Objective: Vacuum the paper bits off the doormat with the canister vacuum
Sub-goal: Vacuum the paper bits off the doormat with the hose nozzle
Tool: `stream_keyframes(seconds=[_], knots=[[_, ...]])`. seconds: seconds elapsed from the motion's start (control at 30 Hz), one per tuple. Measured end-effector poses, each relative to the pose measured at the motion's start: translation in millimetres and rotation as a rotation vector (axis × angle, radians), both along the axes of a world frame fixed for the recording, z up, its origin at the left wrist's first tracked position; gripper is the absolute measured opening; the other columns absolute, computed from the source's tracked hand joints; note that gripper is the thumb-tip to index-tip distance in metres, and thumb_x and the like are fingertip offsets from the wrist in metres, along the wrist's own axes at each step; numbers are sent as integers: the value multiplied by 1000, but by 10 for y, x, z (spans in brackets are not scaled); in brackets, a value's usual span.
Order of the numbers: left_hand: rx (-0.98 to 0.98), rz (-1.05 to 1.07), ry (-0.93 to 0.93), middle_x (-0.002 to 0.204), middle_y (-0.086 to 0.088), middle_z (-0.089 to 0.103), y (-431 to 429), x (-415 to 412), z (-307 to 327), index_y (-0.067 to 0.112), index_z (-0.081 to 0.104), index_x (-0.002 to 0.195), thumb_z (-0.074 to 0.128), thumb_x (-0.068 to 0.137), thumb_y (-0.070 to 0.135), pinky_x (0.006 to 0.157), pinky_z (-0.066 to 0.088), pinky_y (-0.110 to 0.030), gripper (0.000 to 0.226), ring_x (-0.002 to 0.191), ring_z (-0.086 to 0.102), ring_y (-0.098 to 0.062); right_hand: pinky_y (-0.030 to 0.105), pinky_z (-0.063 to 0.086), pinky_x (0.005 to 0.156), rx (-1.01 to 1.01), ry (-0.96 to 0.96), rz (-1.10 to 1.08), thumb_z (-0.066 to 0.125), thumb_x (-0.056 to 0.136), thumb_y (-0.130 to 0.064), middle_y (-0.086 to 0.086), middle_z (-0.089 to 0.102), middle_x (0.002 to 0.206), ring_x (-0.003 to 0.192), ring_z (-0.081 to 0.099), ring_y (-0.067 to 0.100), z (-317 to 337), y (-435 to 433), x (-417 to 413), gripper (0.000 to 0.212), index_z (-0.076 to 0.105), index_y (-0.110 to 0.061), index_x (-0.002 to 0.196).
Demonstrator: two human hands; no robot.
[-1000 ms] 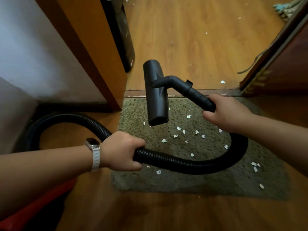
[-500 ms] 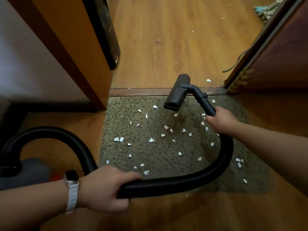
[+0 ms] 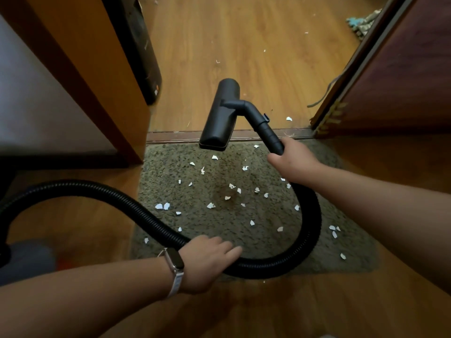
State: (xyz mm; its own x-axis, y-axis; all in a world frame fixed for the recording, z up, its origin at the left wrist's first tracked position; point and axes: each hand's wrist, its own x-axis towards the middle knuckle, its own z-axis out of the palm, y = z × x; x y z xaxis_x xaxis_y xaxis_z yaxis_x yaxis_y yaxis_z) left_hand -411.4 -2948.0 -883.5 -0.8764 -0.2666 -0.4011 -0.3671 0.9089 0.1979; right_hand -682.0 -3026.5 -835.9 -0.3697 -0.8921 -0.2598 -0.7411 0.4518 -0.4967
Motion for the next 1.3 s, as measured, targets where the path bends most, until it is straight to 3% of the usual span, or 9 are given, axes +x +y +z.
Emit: stream_keyframes(seconds=[0.27,0.4,0.47,0.57,0.73,0.9,1.0,1.13,1.3], knots=[[-127,8,43,115,-7,57,36,-176,-18,18,46,123,48,97,35,68,39,-37,31,98,60,-33,35,52,62,-40,-54,18,59,86,-31,2,61,83,70,64,24,75,-50,51,19,53,-23,103],[-105,-62,209,89,-4,68,-173,-22,3,19,56,111,44,89,51,53,48,-33,41,69,67,-29,29,40,53,-30,11,14,60,87,-28,0,58,81,67,59,19,64,21,-127,19,52,-22,104],[-77,-104,297,74,2,66,-340,81,122,22,59,105,46,89,52,45,46,-28,36,54,63,-23,31,45,56,-8,42,9,62,86,-28,1,60,82,68,60,21,42,89,-248,22,54,-21,105],[55,-39,365,72,5,63,-548,211,401,22,58,95,52,90,55,51,48,-28,33,58,60,-18,40,55,69,21,18,10,65,85,-28,4,63,86,70,64,25,-13,202,-416,23,55,-23,105],[201,167,226,76,15,57,-720,368,751,39,51,93,52,89,65,60,39,-17,27,67,54,0,43,59,71,59,21,38,67,85,-27,8,63,87,70,66,27,-50,297,-496,24,54,-21,104],[94,182,164,91,15,63,-540,786,611,36,51,112,31,81,85,68,43,-20,62,79,60,-4,32,46,61,102,70,181,64,86,-29,1,60,81,72,60,22,-94,311,-133,19,51,-22,98],[46,102,9,101,10,65,-410,872,429,36,45,120,50,84,61,76,47,-29,45,89,64,-13,30,39,58,124,77,275,63,87,-30,-2,58,78,70,58,21,-148,336,157,19,49,-21,96],[64,135,-226,92,10,62,-612,1064,281,33,49,104,57,83,47,78,52,-30,27,87,63,-14,32,39,62,144,273,384,60,89,-34,0,56,82,75,54,28,-179,353,273,22,43,-24,98],[-70,259,-27,73,13,55,-842,1201,187,31,54,88,53,77,70,66,49,-28,41,75,63,-10,33,41,63,207,382,385,56,92,-35,1,53,83,73,50,28,-310,385,293,23,39,-21,98]])
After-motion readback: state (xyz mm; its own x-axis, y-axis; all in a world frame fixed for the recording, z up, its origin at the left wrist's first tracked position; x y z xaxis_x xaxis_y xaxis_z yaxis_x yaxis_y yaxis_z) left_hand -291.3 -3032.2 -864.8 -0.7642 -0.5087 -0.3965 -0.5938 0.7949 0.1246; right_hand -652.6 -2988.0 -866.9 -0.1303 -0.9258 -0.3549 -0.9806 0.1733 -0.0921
